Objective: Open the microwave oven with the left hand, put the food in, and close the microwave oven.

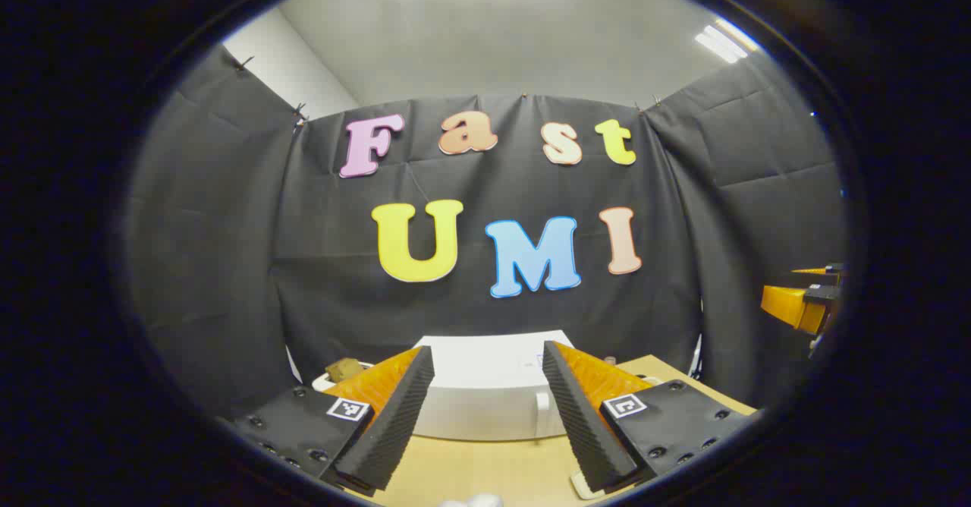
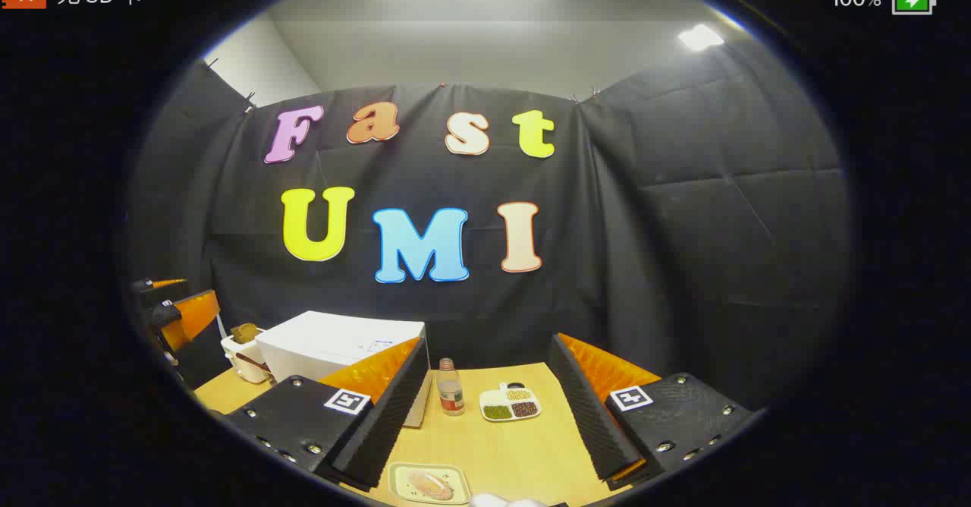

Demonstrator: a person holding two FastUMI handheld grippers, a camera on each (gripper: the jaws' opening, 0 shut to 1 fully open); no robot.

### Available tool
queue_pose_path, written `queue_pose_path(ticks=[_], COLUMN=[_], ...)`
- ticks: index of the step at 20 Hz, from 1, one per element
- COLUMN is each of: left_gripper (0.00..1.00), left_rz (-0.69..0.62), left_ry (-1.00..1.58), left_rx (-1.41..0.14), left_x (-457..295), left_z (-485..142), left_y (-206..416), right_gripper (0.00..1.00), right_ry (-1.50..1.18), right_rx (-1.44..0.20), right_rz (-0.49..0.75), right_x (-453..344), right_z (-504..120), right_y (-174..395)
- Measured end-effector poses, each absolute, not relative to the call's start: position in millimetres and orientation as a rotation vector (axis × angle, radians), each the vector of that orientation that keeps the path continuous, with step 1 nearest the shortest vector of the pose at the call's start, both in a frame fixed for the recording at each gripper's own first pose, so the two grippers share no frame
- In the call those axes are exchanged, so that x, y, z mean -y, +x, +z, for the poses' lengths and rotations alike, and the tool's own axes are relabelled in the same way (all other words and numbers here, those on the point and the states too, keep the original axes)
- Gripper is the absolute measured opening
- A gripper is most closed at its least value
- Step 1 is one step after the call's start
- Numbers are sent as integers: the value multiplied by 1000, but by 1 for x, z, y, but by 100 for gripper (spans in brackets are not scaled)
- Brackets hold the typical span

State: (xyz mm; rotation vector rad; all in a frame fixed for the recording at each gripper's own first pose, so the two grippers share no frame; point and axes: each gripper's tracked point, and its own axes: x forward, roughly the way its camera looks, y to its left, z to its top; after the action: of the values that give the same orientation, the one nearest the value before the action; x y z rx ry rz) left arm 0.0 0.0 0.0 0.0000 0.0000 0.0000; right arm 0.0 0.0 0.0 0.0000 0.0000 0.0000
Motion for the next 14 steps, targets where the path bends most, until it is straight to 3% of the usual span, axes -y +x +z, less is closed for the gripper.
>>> queue_pose_path(ticks=[14], left_gripper=[97], left_rz=[0], left_ry=[-70], left_rx=[-36], left_x=[-35], left_z=[-1], left_y=[-7], right_gripper=[99], right_ry=[43], right_rx=[-19], right_rz=[99], right_x=[-69], right_z=[10], right_y=[9])
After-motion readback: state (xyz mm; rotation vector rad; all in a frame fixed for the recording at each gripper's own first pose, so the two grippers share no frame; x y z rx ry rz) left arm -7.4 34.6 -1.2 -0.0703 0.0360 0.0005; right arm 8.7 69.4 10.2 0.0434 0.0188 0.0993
